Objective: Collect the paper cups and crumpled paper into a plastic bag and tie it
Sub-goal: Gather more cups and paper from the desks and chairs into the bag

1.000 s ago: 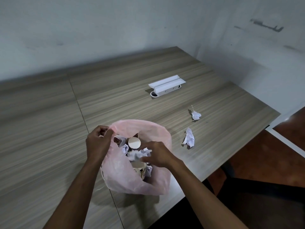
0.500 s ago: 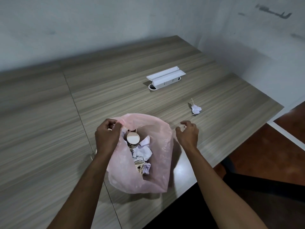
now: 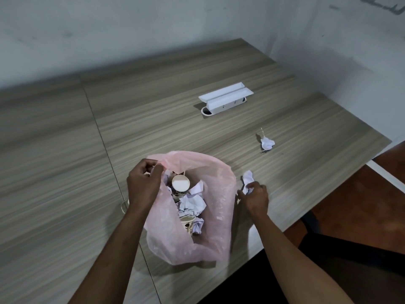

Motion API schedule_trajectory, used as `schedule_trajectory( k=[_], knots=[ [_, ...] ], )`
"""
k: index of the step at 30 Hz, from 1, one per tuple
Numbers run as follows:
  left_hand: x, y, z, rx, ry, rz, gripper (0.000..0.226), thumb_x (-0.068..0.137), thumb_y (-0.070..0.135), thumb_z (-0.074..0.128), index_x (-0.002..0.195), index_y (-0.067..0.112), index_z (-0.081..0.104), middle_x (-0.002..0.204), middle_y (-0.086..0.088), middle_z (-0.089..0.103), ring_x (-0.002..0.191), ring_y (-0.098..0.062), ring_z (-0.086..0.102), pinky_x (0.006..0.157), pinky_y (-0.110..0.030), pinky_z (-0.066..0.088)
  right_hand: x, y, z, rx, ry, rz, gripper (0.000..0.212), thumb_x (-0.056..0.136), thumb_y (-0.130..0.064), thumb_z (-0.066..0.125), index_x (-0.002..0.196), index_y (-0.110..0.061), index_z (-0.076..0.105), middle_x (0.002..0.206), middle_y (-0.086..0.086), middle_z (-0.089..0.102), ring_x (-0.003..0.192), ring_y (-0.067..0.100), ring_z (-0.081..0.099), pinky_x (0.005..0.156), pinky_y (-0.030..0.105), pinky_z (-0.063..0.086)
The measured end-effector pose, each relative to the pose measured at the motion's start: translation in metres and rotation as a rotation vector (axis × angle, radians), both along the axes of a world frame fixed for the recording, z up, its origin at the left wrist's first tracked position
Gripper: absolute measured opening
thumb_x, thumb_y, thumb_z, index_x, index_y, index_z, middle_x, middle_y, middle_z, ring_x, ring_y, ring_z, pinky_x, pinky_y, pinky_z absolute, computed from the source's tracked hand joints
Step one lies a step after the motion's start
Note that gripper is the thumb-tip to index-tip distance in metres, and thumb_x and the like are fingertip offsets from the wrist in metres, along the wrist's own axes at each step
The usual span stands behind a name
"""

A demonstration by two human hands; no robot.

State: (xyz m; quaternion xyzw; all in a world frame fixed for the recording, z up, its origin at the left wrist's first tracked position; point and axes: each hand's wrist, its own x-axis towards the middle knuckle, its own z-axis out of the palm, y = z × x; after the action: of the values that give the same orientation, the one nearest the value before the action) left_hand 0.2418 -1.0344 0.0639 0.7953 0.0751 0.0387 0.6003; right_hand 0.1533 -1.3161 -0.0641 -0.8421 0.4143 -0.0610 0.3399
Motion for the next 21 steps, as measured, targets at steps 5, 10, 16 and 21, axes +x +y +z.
schedule_trajectory(
  k=[5, 10, 16, 21],
  knots=[
    [0.001, 0.003, 0.003, 0.022, 0.013, 0.021, 0.006, 0.082, 0.018, 0.068, 0.076, 0.019, 0.068, 0.079, 0.007, 0.069, 0.074, -0.011, 0.062, 0.071, -0.027, 0.047, -0.005, 0.027, 0.029, 0.201, -0.264, -0.157, 0.021, 0.076, -0.027, 0.076, 0.083, -0.015, 0.06, 0.084, 0.001, 0.064, 0.085, 0.023, 0.064, 0.069, 0.023, 0.043],
    [-0.003, 0.005, 0.016, 0.018, 0.014, 0.059, 0.005, 0.082, 0.019, 0.066, 0.077, 0.02, 0.068, 0.075, 0.01, 0.066, 0.07, -0.008, 0.059, 0.067, -0.026, 0.045, -0.004, 0.07, 0.099, 0.194, -0.59, -0.07, 0.017, 0.074, -0.011, 0.07, 0.082, -0.018, 0.057, 0.074, -0.008, 0.059, 0.067, 0.005, 0.056, 0.061, 0.013, 0.042],
    [-0.006, 0.005, 0.025, 0.002, 0.009, 0.069, 0.008, 0.082, 0.019, 0.066, 0.075, 0.023, 0.066, 0.074, 0.011, 0.064, 0.069, -0.007, 0.059, 0.067, -0.026, 0.046, 0.01, 0.11, 0.114, 0.115, -0.252, 0.489, 0.026, 0.077, -0.022, 0.07, 0.1, -0.018, 0.06, 0.092, -0.004, 0.064, 0.08, 0.014, 0.059, 0.067, 0.021, 0.042],
    [-0.006, 0.004, 0.03, 0.001, -0.004, 0.058, 0.005, 0.083, 0.018, 0.066, 0.078, 0.019, 0.067, 0.075, 0.009, 0.065, 0.069, -0.006, 0.059, 0.065, -0.024, 0.045, 0.036, 0.13, 0.108, 0.07, -0.126, 0.485, 0.053, 0.084, -0.025, 0.072, 0.134, -0.017, 0.056, 0.141, 0.011, 0.051, 0.135, 0.023, 0.042, 0.098, 0.019, 0.031]
  ],
)
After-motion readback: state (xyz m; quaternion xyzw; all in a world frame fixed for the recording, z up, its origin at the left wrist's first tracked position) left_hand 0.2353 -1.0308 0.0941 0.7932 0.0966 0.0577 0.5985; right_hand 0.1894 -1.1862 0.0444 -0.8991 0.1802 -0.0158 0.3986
